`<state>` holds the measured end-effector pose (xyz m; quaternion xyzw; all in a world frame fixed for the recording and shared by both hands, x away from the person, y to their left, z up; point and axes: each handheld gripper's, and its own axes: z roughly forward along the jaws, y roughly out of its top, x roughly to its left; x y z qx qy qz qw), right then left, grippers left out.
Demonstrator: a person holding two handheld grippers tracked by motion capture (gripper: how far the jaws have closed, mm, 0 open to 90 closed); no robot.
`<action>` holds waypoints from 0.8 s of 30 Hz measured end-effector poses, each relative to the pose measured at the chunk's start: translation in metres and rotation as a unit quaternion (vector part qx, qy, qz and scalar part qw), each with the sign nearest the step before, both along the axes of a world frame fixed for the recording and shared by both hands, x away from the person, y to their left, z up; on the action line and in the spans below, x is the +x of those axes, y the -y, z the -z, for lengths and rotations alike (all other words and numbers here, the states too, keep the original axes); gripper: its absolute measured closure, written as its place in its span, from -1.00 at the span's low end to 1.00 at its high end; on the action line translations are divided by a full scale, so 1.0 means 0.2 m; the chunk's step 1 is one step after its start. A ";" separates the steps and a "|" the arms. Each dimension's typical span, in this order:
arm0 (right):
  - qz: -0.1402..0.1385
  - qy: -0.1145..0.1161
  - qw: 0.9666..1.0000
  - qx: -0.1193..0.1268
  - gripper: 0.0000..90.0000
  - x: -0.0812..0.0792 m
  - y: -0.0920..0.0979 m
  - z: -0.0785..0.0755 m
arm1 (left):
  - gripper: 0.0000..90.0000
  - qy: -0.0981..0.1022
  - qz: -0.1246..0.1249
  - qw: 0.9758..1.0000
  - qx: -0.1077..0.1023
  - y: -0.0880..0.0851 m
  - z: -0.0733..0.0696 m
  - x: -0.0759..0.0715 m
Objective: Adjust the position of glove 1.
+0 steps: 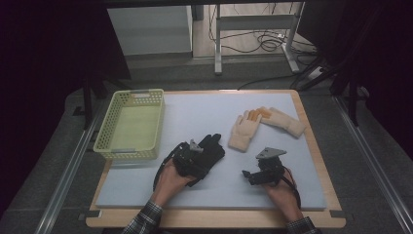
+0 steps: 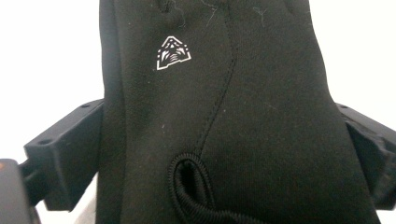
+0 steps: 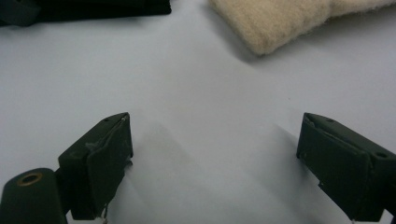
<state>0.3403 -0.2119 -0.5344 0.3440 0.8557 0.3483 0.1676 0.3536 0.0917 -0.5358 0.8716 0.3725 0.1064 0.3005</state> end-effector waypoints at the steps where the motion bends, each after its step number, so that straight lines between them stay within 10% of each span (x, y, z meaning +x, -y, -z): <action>1: 0.000 0.000 1.000 0.000 -0.77 0.00 0.00 0.00 | -0.84 0.000 -0.003 1.000 -0.003 -0.01 0.00 0.00; 10: 0.000 0.000 1.000 0.000 -0.77 0.00 0.00 0.00 | 0.20 0.007 -0.014 1.000 -0.011 -0.05 -0.03 -0.02; 24: 0.000 0.000 1.000 0.000 -0.77 0.00 0.00 0.00 | 0.47 0.018 -0.005 1.000 -0.024 -0.05 -0.12 0.01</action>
